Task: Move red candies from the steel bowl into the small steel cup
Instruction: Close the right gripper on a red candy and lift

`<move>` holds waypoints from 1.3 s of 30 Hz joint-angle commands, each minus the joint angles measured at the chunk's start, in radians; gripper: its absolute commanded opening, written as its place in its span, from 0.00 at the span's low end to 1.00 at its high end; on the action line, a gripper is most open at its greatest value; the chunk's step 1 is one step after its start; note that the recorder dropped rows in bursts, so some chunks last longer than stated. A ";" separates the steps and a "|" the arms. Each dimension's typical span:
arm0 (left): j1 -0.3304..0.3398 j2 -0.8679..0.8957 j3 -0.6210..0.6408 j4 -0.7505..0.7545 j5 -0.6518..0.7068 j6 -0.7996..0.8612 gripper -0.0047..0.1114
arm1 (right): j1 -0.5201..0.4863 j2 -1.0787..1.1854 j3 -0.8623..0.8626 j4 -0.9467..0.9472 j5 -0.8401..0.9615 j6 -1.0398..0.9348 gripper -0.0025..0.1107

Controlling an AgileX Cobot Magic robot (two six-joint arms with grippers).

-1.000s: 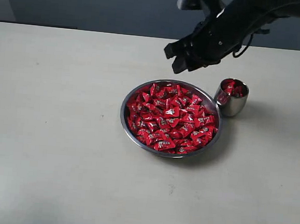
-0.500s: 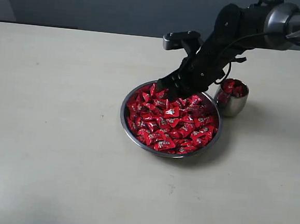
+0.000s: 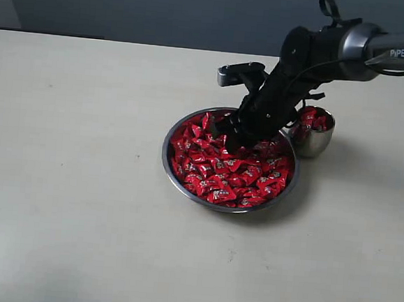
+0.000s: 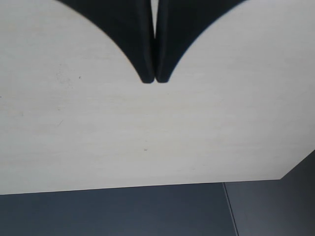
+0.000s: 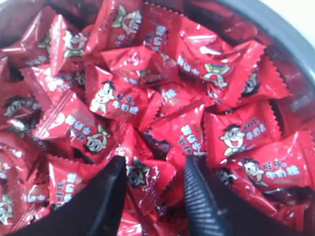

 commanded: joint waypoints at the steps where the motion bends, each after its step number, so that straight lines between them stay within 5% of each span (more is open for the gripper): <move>1: -0.007 -0.005 0.002 0.002 -0.008 -0.001 0.04 | 0.001 0.000 0.004 0.007 -0.012 -0.008 0.36; 8: -0.007 -0.005 0.002 0.002 -0.008 -0.001 0.04 | 0.001 0.000 0.004 0.009 -0.012 -0.008 0.32; 19: -0.007 -0.005 0.002 0.002 -0.008 -0.001 0.04 | 0.001 0.000 0.004 0.039 -0.006 -0.013 0.02; 33: -0.007 -0.005 0.002 0.002 -0.008 -0.001 0.04 | 0.001 -0.060 -0.061 0.013 0.078 -0.016 0.01; 39: -0.007 -0.005 0.002 0.002 -0.008 -0.001 0.04 | 0.001 -0.167 -0.069 -0.141 0.084 0.053 0.01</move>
